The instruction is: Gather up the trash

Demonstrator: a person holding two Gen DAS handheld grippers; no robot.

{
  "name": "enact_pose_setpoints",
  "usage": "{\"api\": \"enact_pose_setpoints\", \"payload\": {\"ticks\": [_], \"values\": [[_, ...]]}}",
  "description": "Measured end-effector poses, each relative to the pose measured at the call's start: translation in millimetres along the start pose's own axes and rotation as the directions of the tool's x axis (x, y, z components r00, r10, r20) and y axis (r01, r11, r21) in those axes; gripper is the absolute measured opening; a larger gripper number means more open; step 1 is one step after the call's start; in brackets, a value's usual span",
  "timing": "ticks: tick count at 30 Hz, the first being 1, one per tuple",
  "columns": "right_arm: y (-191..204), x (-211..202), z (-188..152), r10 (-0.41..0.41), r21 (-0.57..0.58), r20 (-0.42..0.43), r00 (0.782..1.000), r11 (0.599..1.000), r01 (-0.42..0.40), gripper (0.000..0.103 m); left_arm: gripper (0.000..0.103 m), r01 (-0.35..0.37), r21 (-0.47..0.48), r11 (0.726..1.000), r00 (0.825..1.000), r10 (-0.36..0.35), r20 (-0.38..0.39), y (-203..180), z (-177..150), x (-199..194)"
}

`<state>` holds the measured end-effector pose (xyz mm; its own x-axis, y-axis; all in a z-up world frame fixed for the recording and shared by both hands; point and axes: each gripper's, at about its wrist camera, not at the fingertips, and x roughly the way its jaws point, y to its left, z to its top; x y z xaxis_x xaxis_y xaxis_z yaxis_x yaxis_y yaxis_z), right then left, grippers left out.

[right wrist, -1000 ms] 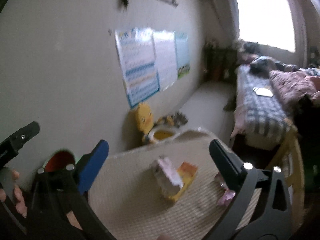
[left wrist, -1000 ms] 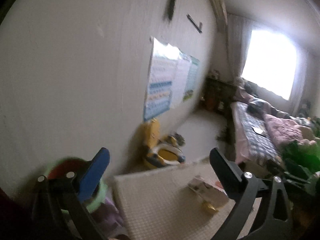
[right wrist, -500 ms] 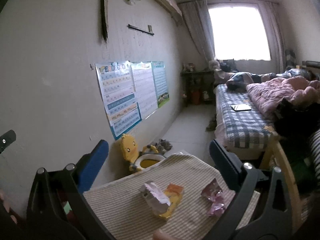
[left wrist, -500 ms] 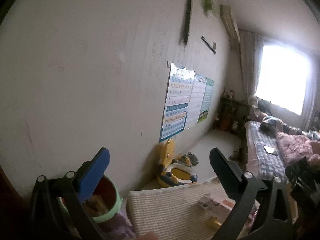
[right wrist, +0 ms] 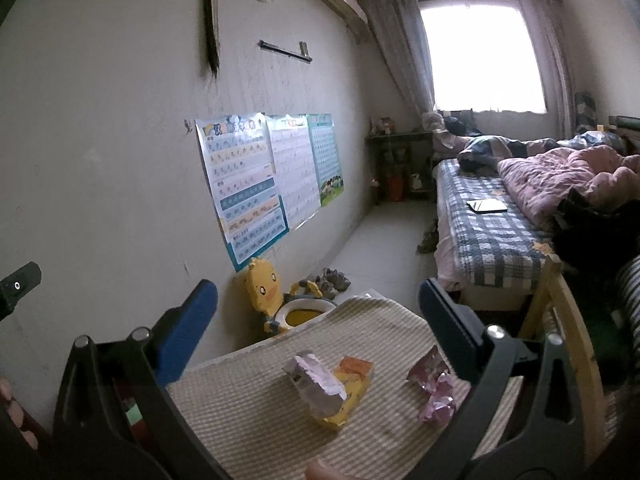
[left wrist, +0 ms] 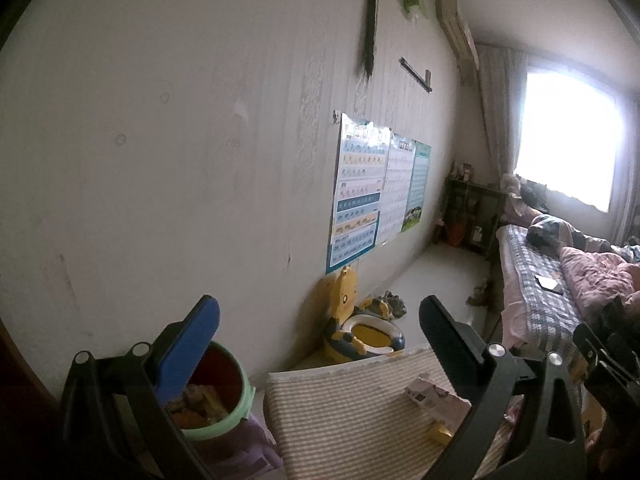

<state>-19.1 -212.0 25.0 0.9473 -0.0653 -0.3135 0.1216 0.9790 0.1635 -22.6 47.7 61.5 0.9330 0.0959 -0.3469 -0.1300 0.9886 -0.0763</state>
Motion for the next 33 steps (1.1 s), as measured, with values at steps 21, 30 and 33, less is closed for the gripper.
{"api": "enact_pose_setpoints", "payload": {"ticks": [21,30,33], "values": [[1.5,15.4,-11.4,0.011,-0.014,-0.062,0.998,1.0,-0.012,0.099,0.095,-0.012,0.003,1.0,0.999,0.012,-0.037,2.3,-6.2,11.2],[2.6,14.7,-12.9,0.015,-0.019,-0.067,0.998,1.0,-0.017,0.099,0.095,-0.013,0.006,1.0,0.999,0.013,-0.039,0.6,-6.2,10.7],[2.8,14.6,-13.8,0.02,-0.026,-0.069,0.997,0.999,-0.022,0.099,0.095,-0.018,0.003,1.0,0.999,0.018,-0.04,1.9,-7.5,10.2]]}}
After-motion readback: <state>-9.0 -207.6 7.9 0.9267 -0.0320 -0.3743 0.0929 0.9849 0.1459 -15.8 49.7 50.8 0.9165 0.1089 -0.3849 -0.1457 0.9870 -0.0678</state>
